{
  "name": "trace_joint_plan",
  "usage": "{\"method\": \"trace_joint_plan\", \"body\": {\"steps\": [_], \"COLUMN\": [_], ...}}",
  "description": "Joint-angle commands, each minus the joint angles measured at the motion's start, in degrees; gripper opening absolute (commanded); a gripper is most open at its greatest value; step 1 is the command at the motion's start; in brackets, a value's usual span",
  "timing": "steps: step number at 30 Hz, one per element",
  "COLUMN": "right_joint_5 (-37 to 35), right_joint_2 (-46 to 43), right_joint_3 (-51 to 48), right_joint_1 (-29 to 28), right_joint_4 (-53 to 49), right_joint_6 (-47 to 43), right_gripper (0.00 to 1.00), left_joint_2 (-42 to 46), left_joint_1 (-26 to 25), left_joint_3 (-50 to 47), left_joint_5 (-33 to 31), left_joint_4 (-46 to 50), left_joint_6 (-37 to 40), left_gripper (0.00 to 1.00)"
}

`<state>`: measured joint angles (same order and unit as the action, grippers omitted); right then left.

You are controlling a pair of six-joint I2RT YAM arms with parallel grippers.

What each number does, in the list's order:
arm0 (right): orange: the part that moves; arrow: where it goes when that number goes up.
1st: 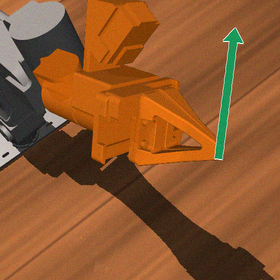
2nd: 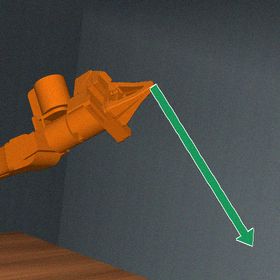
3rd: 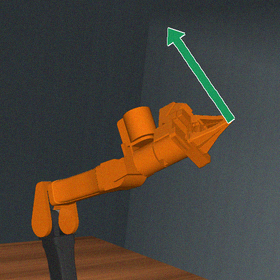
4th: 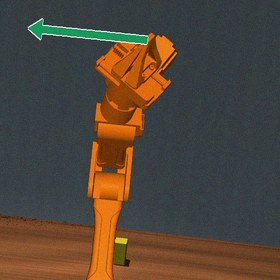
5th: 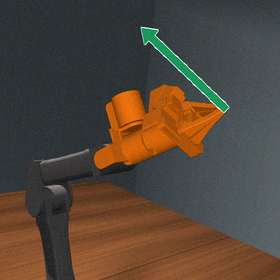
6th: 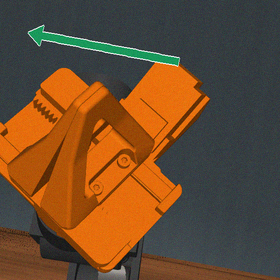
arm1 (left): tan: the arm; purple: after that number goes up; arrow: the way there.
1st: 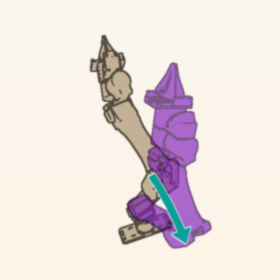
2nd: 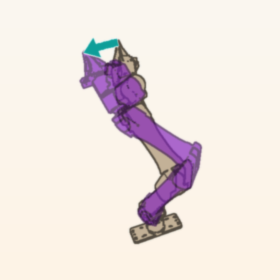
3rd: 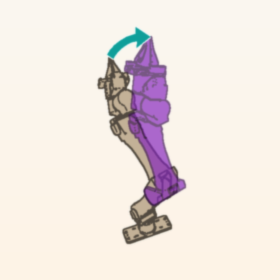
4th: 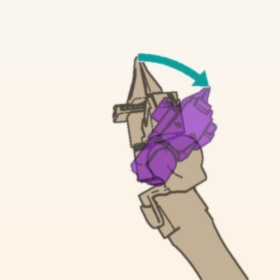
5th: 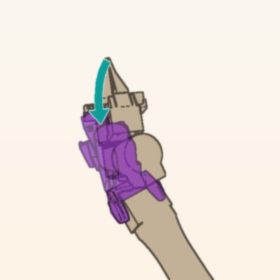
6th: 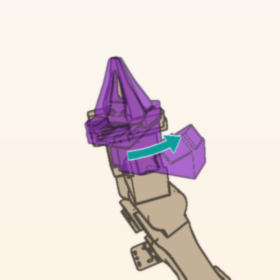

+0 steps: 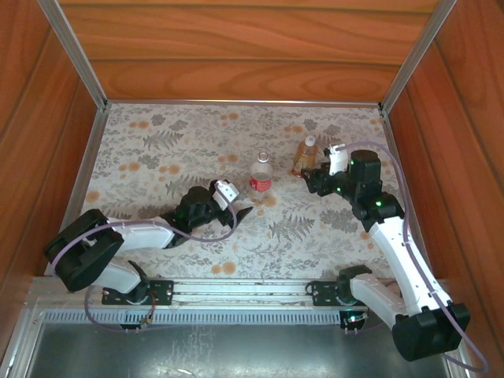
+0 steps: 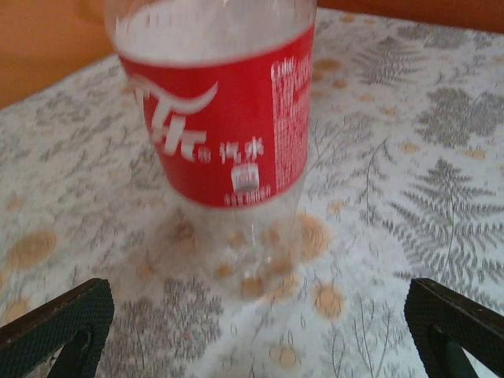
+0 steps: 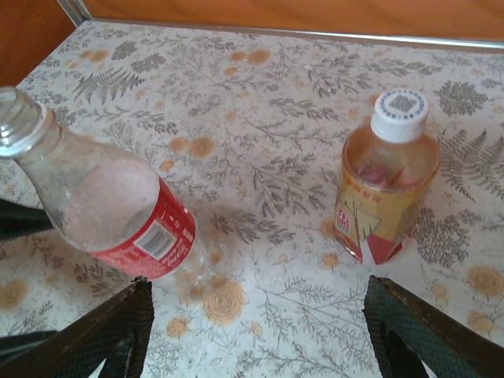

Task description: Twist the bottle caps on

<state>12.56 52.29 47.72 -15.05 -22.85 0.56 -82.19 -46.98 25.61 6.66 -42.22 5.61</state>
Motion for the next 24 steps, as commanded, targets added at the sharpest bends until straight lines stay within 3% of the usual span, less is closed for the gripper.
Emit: {"method": "trace_joint_plan", "body": {"steps": [1, 11, 24], "right_joint_5": [0.6, 1.7, 1.1], "right_joint_2": [-2.0, -2.2, -0.9], "right_joint_3": [-1.2, -2.9, -3.2], "right_joint_1": [-0.5, -0.5, -0.5], "right_joint_4": [-0.5, -0.3, 0.8], "right_joint_6": [1.2, 3.0, 3.1], "right_gripper": [0.76, 0.79, 0.8], "left_joint_2": [-3.0, -12.0, -20.6], "left_joint_1": [0.3, 0.8, 2.4], "left_joint_3": [2.6, 5.3, 9.3], "left_joint_5": [2.5, 0.6, 6.1], "left_joint_4": [-3.6, -18.6, -30.2], "left_joint_6": [0.6, -1.5, -5.3], "left_gripper": [1.0, 1.0, 1.0]}}
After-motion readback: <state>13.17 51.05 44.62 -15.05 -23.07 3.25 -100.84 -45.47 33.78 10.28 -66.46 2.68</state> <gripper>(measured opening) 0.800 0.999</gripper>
